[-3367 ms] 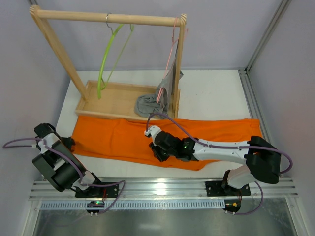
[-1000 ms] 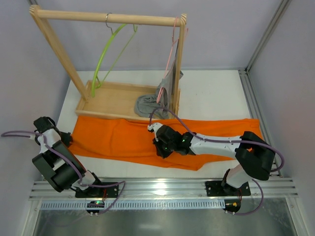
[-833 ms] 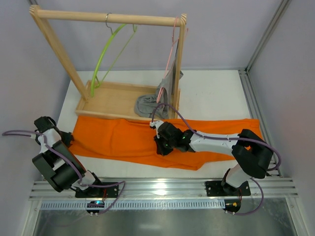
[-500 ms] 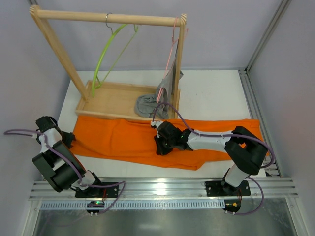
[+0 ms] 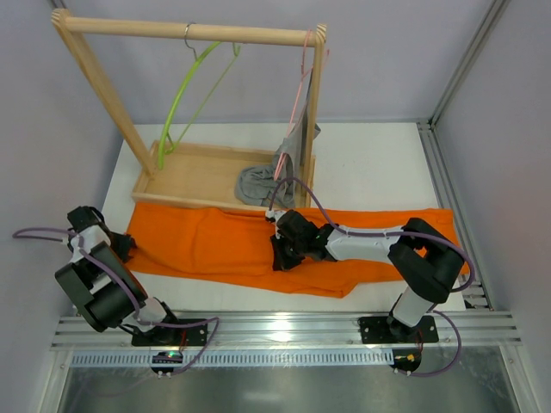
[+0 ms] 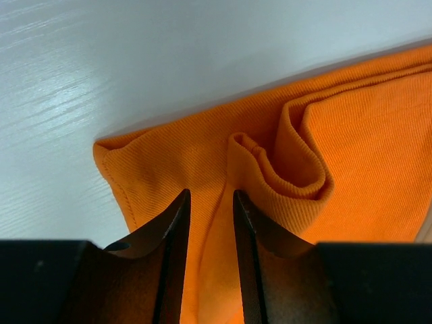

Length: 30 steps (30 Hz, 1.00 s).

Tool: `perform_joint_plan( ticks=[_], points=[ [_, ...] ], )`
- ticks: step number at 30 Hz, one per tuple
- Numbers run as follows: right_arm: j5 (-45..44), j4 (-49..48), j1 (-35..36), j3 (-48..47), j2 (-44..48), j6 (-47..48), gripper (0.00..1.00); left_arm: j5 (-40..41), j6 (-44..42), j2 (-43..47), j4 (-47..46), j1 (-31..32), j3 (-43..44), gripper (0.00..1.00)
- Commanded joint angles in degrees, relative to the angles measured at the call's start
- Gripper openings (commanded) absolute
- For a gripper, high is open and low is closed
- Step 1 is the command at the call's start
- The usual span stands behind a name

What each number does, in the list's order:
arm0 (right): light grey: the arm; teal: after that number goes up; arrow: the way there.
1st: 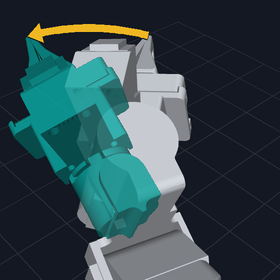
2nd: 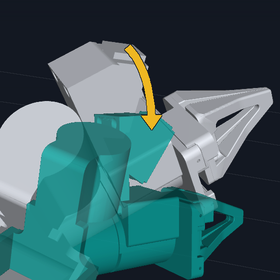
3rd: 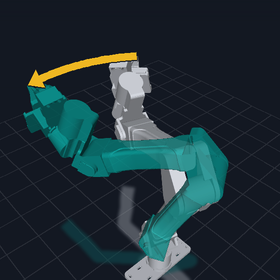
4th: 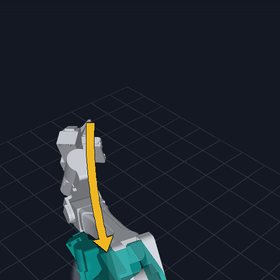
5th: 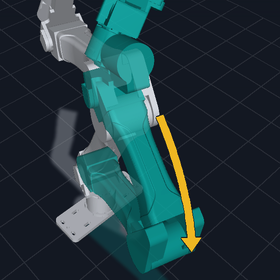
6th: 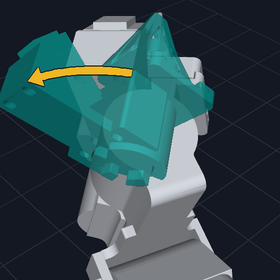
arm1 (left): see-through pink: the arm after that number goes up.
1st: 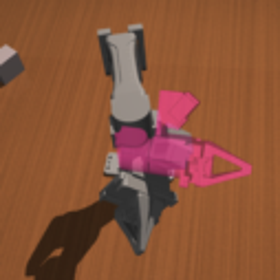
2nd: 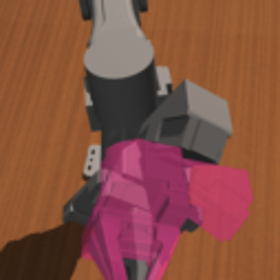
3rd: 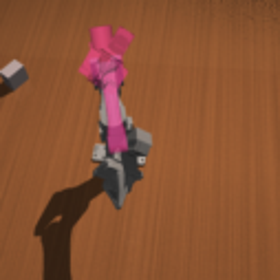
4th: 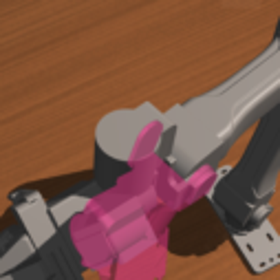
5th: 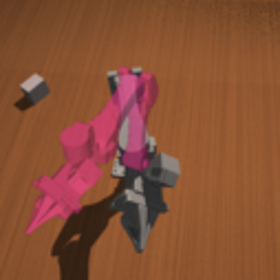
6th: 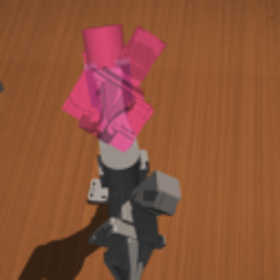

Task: Place the trousers on the hanger
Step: Fold the trousers

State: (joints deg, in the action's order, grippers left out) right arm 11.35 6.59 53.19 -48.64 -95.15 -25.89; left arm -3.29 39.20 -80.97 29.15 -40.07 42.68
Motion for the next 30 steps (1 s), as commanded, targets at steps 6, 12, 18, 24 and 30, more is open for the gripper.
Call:
perform_joint_plan(
  ticks=[6, 12, 18, 24, 30],
  points=[
    [-2.1, -0.9, 0.8, -0.9, 3.2, 3.0, 0.17, -1.5, 1.3, -1.8, -3.7, 2.0, 0.8, 0.36],
    [-14.6, 3.7, 5.6, -1.1, 9.1, 7.1, 0.25, -0.7, 1.2, -3.5, -3.3, 2.3, 1.2, 0.35],
    [-24.9, 6.2, 12.1, 0.0, 13.5, 8.5, 0.18, -0.1, 1.1, -3.9, -2.9, 2.5, 1.7, 0.33],
    [-24.3, 3.5, 14.2, 2.9, 14.9, 9.9, 0.15, 0.2, 1.1, -3.8, -2.3, 2.5, 1.8, 0.33],
    [-20.2, 2.1, 14.3, 0.2, 7.4, 10.5, 0.11, 0.5, 1.1, -3.8, -2.2, 2.7, 1.8, 0.33]
  ],
)
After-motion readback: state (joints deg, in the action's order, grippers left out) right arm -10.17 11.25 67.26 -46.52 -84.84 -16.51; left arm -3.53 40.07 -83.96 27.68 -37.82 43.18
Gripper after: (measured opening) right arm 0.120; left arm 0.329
